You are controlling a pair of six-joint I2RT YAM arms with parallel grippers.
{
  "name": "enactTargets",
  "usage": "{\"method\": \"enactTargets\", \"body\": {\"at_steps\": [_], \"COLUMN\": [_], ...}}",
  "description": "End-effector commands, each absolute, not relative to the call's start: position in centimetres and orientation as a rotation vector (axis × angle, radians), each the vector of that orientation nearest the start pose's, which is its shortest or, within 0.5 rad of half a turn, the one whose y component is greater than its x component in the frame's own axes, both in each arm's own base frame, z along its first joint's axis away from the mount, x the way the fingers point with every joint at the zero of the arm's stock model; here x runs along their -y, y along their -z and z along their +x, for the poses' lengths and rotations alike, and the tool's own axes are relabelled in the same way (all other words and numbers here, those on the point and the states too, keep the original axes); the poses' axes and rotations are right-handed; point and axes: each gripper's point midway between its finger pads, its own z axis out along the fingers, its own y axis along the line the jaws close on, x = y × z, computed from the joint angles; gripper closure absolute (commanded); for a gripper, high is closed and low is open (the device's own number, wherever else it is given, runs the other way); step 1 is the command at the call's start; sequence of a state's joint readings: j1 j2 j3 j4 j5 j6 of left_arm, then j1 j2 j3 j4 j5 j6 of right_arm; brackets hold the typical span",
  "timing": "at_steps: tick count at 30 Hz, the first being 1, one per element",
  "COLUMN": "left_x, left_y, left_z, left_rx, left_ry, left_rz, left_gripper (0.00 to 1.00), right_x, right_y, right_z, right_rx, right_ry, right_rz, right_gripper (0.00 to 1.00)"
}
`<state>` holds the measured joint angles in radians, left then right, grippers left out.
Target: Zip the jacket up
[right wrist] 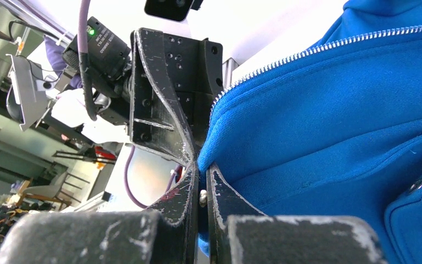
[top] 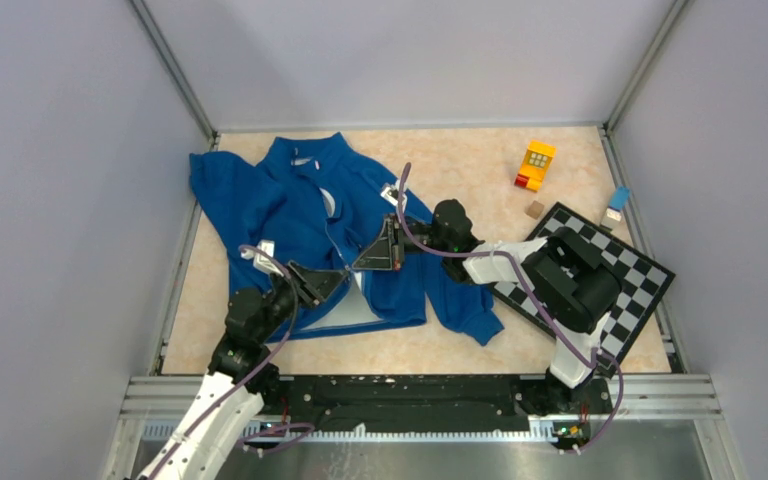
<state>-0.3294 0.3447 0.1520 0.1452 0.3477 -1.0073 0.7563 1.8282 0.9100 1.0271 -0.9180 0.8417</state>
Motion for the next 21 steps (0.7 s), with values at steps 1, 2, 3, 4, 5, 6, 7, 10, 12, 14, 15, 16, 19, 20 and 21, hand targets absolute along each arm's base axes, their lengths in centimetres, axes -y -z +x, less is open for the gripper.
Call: {"method": "enactTargets", "body": {"at_steps": [1, 2, 3, 4, 5, 6, 7, 10, 12, 14, 15, 16, 19, 20, 21], "left_x": [17.2, 17.2, 17.3, 17.3, 17.3, 17.3, 17.3, 16.8, 16.2, 15.9, 15.8, 15.9, 16.3, 16.5, 16.8], "left_y": [-19.6, -19.5, -19.6, -19.6, -19.5, -19.5, -19.8, -19.5, -19.5, -19.6, -20.0, -20.2, -20.2, -20.2, -19.9], "left_z": [20.0, 20.0, 19.9, 19.9, 19.9, 19.9, 19.9, 20.2, 20.4, 20.4, 20.4, 20.3, 20.0, 19.8, 19.8], "left_rx": [-1.675, -1.676, -1.669, -1.668, -1.673, -1.680, -1.684, -1.730, -1.755, -1.776, -1.774, -1.774, -1.798, -1.803, -1.819], "left_ry": [1.344, 1.347, 1.353, 1.353, 1.350, 1.336, 1.316, 1.205, 1.127, 1.078, 1.067, 1.061, 1.066, 1.078, 1.090], "left_rz": [-0.266, -0.265, -0.255, -0.251, -0.246, -0.237, -0.217, -0.157, -0.132, -0.113, -0.094, -0.075, -0.025, -0.003, 0.015], "left_gripper": [0.57, 0.59, 0.63, 0.65, 0.66, 0.65, 0.62, 0.40, 0.33, 0.27, 0.26, 0.25, 0.23, 0.23, 0.22], "right_x": [-41.7, -41.7, -41.7, -41.7, -41.7, -41.8, -41.8, -41.8, -41.9, -41.9, -41.9, -41.9, -42.0, -42.0, -42.0], "right_y": [-23.4, -23.5, -23.5, -23.6, -23.6, -23.6, -23.6, -23.4, -23.3, -23.1, -23.1, -23.0, -23.0, -23.0, -23.1], "right_z": [20.5, 20.6, 20.6, 20.6, 20.6, 20.6, 20.6, 20.7, 20.7, 20.7, 20.8, 20.8, 20.8, 20.8, 20.8], "right_rx": [-1.505, -1.504, -1.502, -1.498, -1.499, -1.499, -1.501, -1.508, -1.512, -1.517, -1.516, -1.519, -1.520, -1.520, -1.517], "right_ry": [-1.868, -1.870, -1.871, -1.872, -1.872, -1.872, -1.871, -1.871, -1.873, -1.874, -1.873, -1.871, -1.874, -1.874, -1.874], "right_rz": [-0.884, -0.883, -0.885, -0.885, -0.885, -0.885, -0.884, -0.880, -0.877, -0.875, -0.876, -0.874, -0.872, -0.873, -0.874], "right_gripper": [1.00, 1.00, 1.00, 1.00, 1.00, 1.00, 1.00, 1.00, 1.00, 1.00, 1.00, 1.00, 1.00, 1.00, 1.00]}}
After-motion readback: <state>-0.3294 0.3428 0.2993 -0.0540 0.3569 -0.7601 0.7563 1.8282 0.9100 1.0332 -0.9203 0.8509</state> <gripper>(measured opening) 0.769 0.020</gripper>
